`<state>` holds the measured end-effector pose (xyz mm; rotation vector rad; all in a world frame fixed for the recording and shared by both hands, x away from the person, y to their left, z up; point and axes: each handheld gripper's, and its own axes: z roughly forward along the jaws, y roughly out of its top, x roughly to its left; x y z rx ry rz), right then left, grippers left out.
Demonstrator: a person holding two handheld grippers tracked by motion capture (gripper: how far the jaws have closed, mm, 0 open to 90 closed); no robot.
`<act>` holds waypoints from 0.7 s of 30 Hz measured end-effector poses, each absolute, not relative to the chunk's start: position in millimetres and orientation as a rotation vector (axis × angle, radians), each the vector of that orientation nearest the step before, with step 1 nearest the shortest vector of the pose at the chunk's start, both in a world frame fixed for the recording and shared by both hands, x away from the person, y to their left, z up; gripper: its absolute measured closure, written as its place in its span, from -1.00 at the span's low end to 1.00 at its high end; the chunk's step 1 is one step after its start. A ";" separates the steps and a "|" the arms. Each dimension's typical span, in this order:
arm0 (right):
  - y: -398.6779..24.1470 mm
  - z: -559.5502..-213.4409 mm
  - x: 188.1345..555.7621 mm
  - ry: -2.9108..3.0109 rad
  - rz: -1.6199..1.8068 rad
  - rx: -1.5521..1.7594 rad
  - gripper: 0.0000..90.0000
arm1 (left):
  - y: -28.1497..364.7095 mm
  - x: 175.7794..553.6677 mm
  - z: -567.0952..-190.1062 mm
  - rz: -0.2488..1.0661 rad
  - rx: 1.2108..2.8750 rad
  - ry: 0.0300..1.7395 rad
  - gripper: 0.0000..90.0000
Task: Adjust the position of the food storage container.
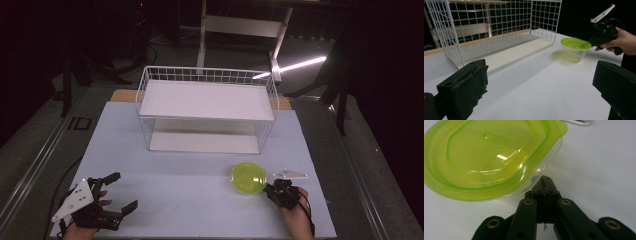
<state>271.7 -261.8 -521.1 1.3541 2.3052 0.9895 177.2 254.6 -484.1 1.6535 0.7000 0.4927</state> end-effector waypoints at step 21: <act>-204.2 -522.4 287.7 2.400 1.031 1.261 1.00 | 250.9 176.7 -484.7 0.479 1.668 0.688 -0.99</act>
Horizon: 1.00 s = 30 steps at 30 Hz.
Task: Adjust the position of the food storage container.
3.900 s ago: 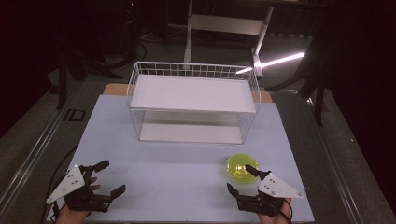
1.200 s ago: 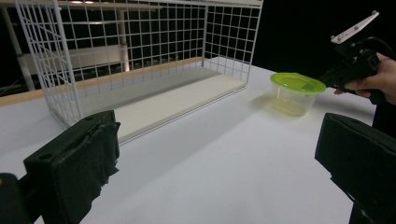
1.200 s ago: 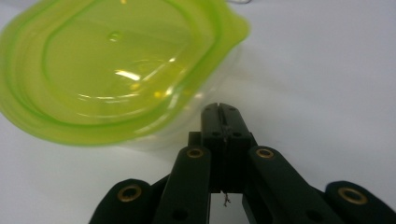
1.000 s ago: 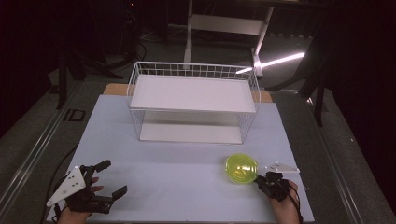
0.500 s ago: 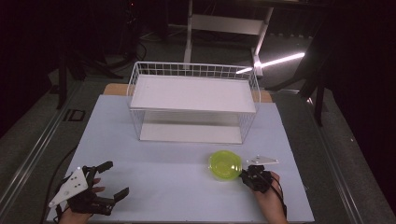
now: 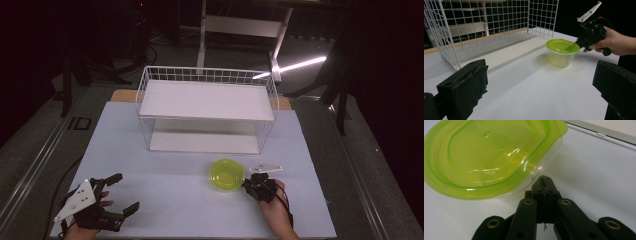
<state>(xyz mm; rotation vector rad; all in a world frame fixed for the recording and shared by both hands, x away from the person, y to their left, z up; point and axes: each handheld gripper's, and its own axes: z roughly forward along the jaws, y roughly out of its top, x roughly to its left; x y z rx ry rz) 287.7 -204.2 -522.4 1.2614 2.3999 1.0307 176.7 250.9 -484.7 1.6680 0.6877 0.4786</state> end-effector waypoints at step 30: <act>-156.8 -524.5 294.1 2.471 1.056 1.196 1.00 | 253.9 174.8 -484.3 0.478 1.668 0.684 -0.99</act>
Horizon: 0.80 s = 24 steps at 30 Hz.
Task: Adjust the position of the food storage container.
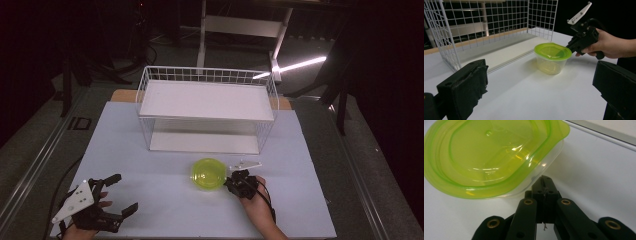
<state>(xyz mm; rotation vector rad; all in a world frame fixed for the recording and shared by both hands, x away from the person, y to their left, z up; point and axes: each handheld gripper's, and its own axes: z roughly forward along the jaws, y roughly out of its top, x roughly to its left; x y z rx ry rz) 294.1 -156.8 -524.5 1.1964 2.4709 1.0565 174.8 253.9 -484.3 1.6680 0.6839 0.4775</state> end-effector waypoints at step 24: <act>-137.6 -526.1 298.0 2.501 1.101 1.196 0.99 | 252.4 174.3 -486.0 0.467 1.688 0.678 -0.99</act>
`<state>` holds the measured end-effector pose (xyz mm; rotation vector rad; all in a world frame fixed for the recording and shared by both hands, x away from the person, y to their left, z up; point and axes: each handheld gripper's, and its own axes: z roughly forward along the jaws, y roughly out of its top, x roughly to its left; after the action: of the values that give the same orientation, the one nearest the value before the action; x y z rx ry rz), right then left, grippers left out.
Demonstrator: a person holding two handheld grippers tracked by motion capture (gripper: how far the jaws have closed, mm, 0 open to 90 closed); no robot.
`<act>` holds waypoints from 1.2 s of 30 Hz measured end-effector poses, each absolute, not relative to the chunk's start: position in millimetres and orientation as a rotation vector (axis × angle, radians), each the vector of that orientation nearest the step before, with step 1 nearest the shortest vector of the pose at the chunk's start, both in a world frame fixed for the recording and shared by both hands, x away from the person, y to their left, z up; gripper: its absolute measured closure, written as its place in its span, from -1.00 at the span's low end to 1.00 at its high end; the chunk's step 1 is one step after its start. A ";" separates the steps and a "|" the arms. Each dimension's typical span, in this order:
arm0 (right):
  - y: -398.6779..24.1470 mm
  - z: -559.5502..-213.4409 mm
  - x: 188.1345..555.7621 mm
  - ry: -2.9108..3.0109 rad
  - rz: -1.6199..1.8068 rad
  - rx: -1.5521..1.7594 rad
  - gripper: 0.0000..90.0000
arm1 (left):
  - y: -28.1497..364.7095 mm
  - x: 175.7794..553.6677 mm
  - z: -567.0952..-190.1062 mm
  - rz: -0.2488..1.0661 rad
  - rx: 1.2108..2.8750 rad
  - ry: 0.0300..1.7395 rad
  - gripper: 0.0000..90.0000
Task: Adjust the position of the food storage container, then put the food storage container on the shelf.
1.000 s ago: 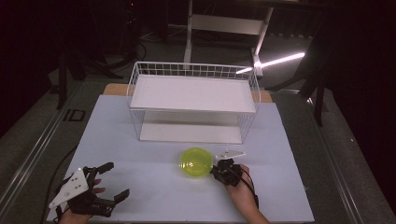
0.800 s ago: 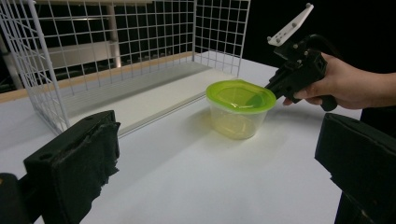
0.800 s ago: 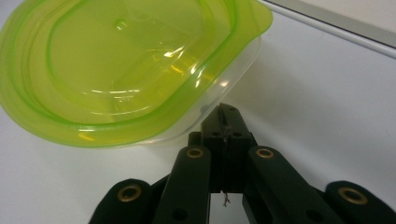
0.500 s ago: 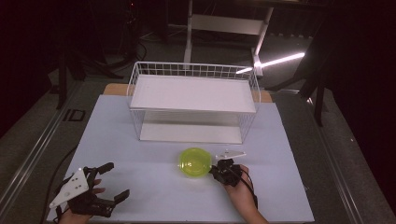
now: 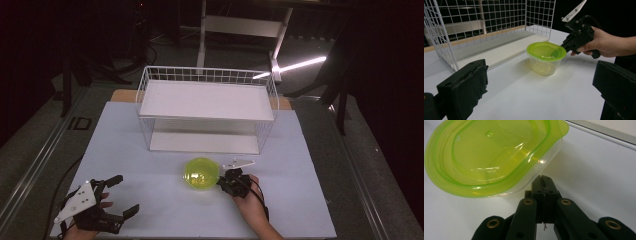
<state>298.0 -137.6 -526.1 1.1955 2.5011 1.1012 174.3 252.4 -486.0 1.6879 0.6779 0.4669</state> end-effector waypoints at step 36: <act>-188.9 -475.9 250.4 2.315 1.387 1.003 -0.69 | 226.9 187.7 -476.8 0.313 1.718 0.670 -0.99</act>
<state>250.4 -188.9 -475.9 1.0025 2.3147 1.3869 187.7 226.9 -476.8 1.7179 0.6700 0.3127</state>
